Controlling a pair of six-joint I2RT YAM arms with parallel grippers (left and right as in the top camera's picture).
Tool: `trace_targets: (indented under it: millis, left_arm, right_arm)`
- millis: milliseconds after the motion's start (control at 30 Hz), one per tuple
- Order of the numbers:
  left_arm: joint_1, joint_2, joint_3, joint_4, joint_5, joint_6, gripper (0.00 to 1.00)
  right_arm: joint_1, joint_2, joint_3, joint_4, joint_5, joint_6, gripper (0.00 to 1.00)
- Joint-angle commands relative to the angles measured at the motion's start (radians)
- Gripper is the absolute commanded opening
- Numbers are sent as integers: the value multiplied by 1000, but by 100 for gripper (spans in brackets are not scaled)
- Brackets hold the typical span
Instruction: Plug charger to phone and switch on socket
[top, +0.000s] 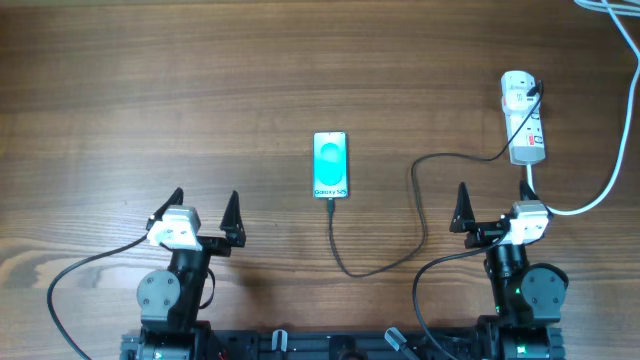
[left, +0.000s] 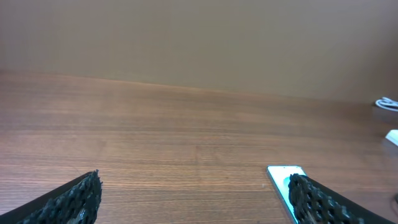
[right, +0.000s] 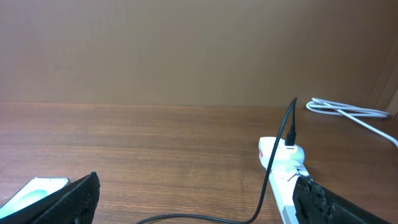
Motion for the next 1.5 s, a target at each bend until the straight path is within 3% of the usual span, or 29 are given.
trace_targets:
  millis: [0,167,1467]
  left_arm:
    - [8,-11,-7,-6,-27,50,100]
    - [6,-11,-7,-6,-27,95,100]
    - [10,-11,-7,-5,-34,101,100]
  right_arm:
    - [6,-10,-2,3,6,-17,100]
    - [6,-10,-2,3,6,-18,100]
    - [6,-10,-2,3,6,-17,100]
